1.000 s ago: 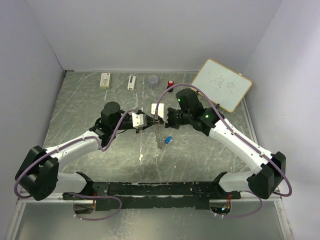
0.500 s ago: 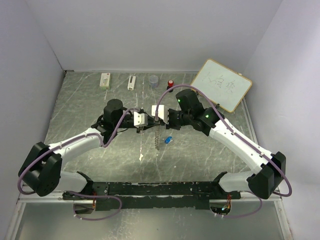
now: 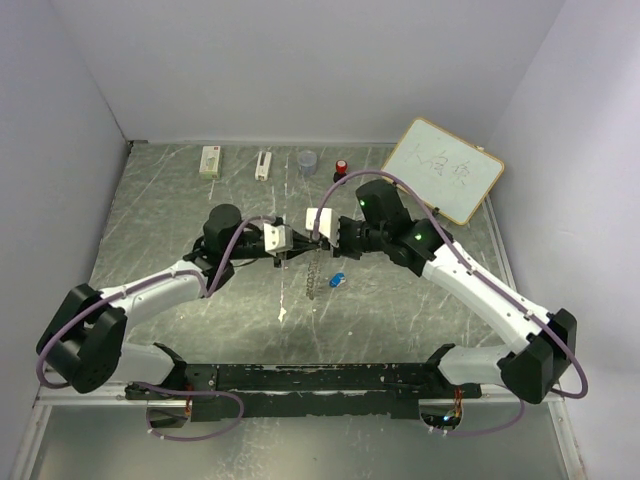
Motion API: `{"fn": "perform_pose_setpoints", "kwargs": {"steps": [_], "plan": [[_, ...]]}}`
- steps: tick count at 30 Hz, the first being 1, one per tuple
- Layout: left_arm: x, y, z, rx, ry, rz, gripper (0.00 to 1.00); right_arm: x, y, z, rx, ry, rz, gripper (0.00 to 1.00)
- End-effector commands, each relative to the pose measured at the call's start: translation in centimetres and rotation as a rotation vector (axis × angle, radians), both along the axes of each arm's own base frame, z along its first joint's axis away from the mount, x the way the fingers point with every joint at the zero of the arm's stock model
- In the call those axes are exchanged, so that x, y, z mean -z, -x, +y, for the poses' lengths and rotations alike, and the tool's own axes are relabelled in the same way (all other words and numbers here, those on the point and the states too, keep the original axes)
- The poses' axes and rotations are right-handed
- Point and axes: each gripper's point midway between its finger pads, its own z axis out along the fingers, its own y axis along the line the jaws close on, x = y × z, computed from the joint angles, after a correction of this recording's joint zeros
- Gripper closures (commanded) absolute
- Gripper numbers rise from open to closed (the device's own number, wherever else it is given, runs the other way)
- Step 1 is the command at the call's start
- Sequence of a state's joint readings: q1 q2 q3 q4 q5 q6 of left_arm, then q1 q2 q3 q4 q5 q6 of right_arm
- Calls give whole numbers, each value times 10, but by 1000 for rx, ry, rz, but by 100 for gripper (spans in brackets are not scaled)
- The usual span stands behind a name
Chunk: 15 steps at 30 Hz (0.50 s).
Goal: Put the keys on the keyring
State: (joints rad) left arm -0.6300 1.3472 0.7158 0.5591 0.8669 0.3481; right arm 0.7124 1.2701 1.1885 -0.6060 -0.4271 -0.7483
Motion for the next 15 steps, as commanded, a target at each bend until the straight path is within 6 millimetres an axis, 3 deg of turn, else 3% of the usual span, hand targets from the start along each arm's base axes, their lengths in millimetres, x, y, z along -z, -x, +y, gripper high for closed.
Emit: {"fn": "perform_pose_setpoints", "kwargs": {"steps": [1,4,12,15], "plan": [[-39,-9,6,-113,156,-37,93,-40,-3,12,24,-166,-90,82],[-46,-16,13,-187,207,-17,93,-51,-9,7,93,-219,-127,70],[-59,-26,32,-330,333,27,93,-93,-31,-17,353,-415,-224,54],[-66,-21,39,-342,402,28,93,-88,-38,-22,431,-460,-204,52]]}}
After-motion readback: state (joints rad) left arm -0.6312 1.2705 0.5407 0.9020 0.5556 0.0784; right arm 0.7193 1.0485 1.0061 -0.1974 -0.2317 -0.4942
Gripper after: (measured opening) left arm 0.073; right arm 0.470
